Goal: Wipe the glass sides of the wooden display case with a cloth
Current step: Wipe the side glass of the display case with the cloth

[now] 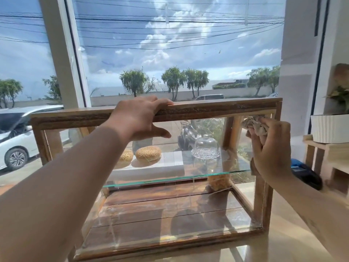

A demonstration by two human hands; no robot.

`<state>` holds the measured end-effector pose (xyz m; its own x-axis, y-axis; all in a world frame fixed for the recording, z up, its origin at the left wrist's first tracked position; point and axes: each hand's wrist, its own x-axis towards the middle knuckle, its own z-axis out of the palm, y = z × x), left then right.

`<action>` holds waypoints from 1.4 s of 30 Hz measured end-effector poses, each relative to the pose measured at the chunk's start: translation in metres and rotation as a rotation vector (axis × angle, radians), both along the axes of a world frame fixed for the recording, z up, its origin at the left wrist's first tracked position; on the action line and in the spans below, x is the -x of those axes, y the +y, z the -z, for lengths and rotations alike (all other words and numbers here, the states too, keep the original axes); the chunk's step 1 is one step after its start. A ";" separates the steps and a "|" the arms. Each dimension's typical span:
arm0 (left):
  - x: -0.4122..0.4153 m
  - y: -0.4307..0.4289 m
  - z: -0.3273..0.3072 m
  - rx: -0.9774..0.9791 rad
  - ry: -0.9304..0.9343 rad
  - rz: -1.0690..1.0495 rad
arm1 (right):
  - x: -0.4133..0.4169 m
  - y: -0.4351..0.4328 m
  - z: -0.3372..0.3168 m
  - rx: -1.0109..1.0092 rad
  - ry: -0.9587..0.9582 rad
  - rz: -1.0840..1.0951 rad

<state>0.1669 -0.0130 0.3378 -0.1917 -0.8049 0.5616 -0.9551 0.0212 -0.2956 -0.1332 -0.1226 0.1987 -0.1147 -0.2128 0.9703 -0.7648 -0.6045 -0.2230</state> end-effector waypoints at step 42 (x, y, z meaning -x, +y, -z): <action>-0.012 -0.005 -0.007 -0.067 0.074 0.103 | -0.142 0.039 -0.002 0.226 0.259 -0.299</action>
<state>0.1786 -0.0178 0.3444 -0.2356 -0.8191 0.5230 -0.9659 0.1378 -0.2193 0.0092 -0.0840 0.2009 0.1722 0.0206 0.9849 -0.5626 -0.8186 0.1155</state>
